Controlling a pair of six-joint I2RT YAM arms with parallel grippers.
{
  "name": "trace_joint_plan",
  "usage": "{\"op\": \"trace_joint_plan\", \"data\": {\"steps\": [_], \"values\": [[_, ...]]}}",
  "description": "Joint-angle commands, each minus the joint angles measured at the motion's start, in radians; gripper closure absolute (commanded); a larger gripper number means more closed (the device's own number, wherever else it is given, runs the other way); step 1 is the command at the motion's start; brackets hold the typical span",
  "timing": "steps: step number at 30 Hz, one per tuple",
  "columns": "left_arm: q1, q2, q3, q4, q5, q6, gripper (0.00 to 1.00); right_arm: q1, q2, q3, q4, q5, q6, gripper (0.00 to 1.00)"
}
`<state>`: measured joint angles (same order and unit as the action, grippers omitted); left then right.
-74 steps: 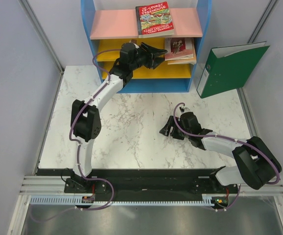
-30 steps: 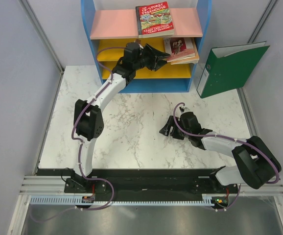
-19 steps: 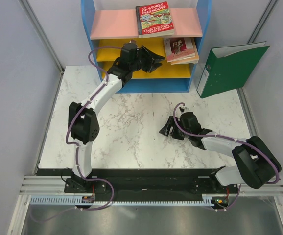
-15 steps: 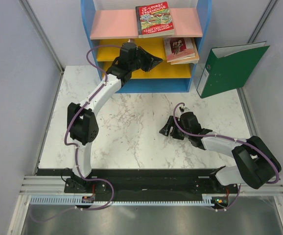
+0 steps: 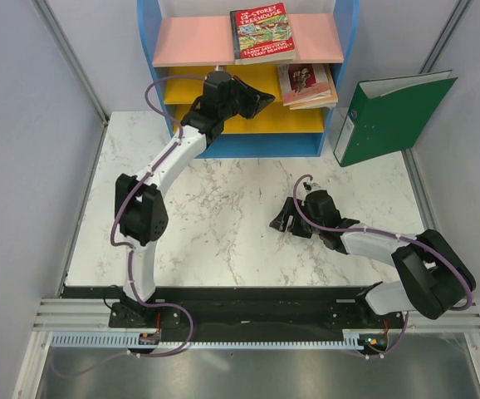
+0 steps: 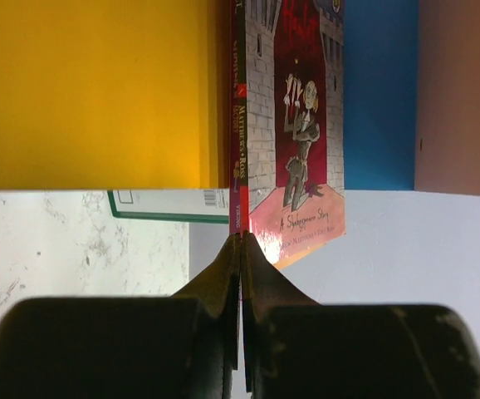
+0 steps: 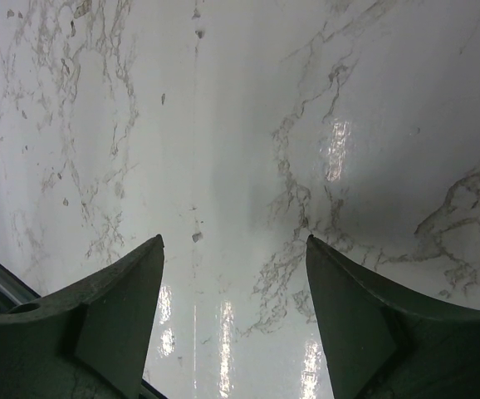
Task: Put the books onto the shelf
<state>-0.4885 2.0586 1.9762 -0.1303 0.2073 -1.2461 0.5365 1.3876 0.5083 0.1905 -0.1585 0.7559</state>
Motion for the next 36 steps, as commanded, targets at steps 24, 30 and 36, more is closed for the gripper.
{"op": "trace_joint_plan", "data": {"steps": [24, 30, 36], "values": [[-0.038, 0.08, 0.087, 0.067, -0.08, -0.039, 0.98, -0.004, 0.007, 0.006, 0.04, -0.004, 0.003, 0.23], [-0.032, -0.015, -0.068, 0.067, -0.092, -0.041, 0.87, -0.003, 0.007, 0.006, 0.04, -0.006, 0.003, 0.23], [-0.035, -0.123, -0.206, 0.126, -0.097, 0.011, 0.79, -0.004, 0.008, 0.006, 0.041, -0.006, 0.005, 0.23]]}}
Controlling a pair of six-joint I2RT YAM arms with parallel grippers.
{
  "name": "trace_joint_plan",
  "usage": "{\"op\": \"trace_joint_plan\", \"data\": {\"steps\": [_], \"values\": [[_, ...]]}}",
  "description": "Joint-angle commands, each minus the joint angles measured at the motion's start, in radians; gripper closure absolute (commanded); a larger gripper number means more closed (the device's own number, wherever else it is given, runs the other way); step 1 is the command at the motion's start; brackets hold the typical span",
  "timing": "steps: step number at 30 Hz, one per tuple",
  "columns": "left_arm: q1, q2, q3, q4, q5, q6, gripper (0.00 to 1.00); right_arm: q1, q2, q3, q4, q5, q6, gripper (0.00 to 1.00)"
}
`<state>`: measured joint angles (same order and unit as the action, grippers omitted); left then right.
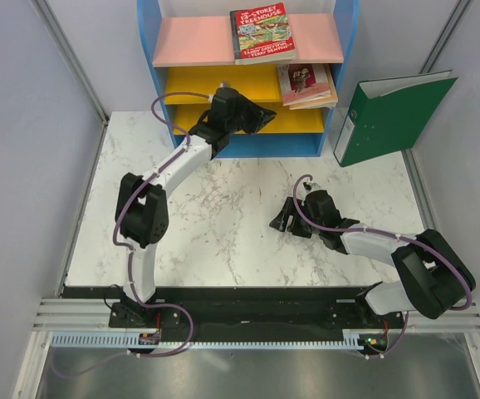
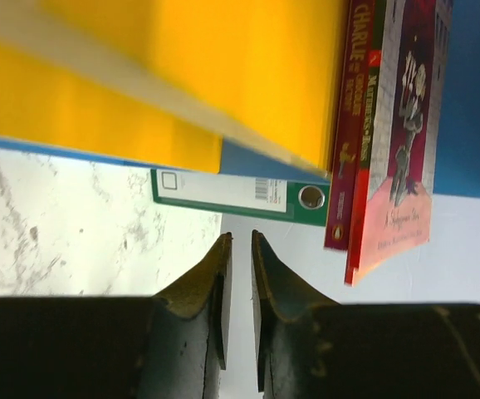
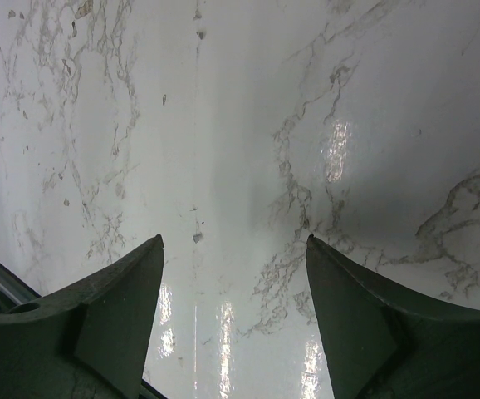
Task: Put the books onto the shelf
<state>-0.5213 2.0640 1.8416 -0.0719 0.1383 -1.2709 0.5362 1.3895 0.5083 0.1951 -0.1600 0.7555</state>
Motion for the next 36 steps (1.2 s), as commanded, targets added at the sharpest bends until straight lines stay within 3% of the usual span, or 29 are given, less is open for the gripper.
{"op": "trace_joint_plan", "data": {"steps": [1, 7, 15, 18, 24, 36], "values": [[-0.005, -0.145, -0.084, 0.067, -0.037, 0.054, 0.79, -0.004, 0.005, 0.006, 0.037, -0.004, 0.007, 0.23], [-0.049, -0.263, -0.133, 0.063, -0.132, 0.258, 0.79, -0.004, 0.006, 0.006, 0.038, -0.007, 0.005, 0.23], [-0.071, -0.239, -0.039, -0.023, -0.178, 0.432, 0.78, -0.002, 0.008, 0.006, 0.04, -0.007, 0.005, 0.23], [-0.071, -0.196, 0.024, -0.086, -0.174, 0.439, 0.71, -0.004, 0.009, 0.006, 0.04, -0.006, 0.005, 0.23], [-0.069, -0.136, 0.077, -0.075, -0.151, 0.398, 0.44, -0.004, 0.008, 0.006, 0.04, -0.006, 0.005, 0.23], [-0.069, -0.024, 0.209, -0.088, -0.141, 0.332, 0.43, -0.004, 0.006, 0.004, 0.04, -0.006, 0.005, 0.23]]}}
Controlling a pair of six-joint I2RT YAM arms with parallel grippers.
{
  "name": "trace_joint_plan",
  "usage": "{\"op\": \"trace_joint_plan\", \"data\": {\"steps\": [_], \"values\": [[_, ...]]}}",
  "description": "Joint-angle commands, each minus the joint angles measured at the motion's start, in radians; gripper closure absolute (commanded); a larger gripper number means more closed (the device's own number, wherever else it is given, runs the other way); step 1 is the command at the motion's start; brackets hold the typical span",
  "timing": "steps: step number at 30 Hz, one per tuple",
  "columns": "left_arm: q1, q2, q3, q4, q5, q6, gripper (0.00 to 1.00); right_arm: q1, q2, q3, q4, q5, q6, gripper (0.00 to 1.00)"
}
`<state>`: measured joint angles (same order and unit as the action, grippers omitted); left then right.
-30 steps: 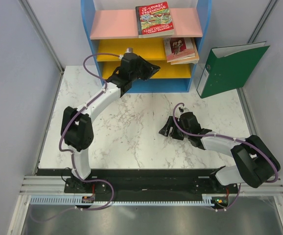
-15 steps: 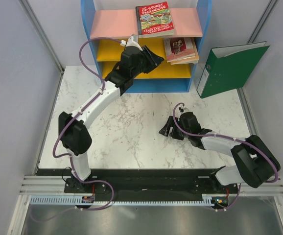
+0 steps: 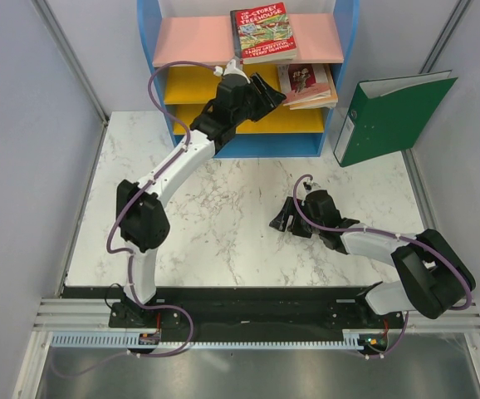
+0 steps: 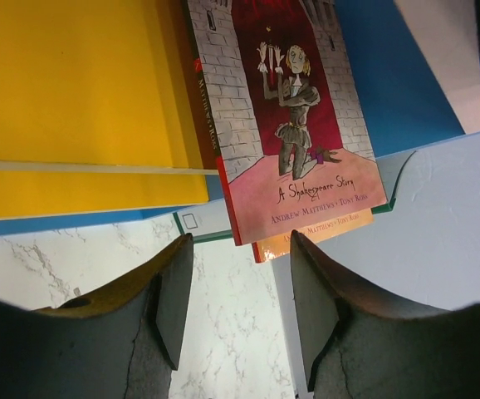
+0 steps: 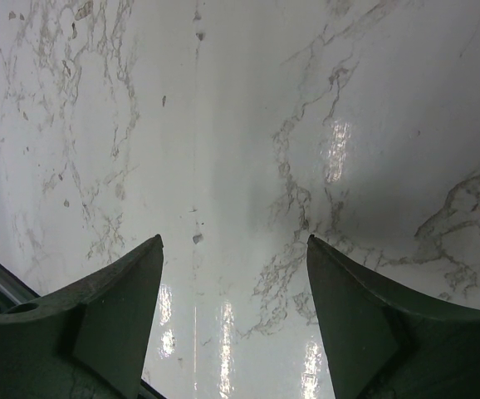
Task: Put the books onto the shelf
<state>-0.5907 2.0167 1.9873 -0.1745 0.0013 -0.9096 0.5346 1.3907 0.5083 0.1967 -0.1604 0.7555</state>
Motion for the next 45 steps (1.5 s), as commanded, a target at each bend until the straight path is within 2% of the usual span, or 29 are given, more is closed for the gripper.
{"op": "trace_joint_plan", "data": {"steps": [1, 10, 17, 20, 23, 24, 29, 33, 36, 45], "values": [[0.0, 0.03, 0.067, 0.02, -0.004, -0.037, 0.43, -0.002, 0.007, 0.004, 0.038, -0.007, 0.004, 0.23], [0.0, 0.086, 0.123, 0.038, 0.048, -0.086, 0.45, -0.004, 0.004, 0.004, 0.037, -0.005, 0.004, 0.23], [-0.001, 0.096, 0.108, 0.044, 0.057, -0.101, 0.49, -0.001, 0.007, 0.006, 0.037, -0.005, 0.005, 0.23], [-0.001, 0.097, 0.105, 0.052, 0.052, -0.109, 0.53, -0.001, 0.008, 0.007, 0.037, -0.007, 0.004, 0.23], [-0.001, 0.099, 0.105, 0.063, 0.043, -0.117, 0.62, -0.002, 0.01, 0.007, 0.035, -0.007, 0.004, 0.23], [-0.001, 0.099, 0.105, 0.067, 0.04, -0.12, 0.69, -0.002, 0.008, 0.006, 0.035, -0.007, 0.004, 0.23], [-0.001, 0.108, 0.119, 0.076, 0.029, -0.13, 0.76, -0.002, 0.011, 0.007, 0.035, -0.008, 0.004, 0.23], [-0.001, 0.111, 0.123, 0.084, 0.042, -0.135, 0.91, -0.004, 0.011, 0.007, 0.033, -0.008, 0.004, 0.23], [-0.001, 0.112, 0.13, 0.096, 0.062, -0.135, 0.98, -0.004, 0.014, 0.009, 0.035, -0.008, 0.004, 0.22], [-0.004, 0.134, 0.163, 0.116, 0.137, -0.153, 0.98, -0.002, 0.016, 0.01, 0.033, -0.013, 0.004, 0.22]]}}
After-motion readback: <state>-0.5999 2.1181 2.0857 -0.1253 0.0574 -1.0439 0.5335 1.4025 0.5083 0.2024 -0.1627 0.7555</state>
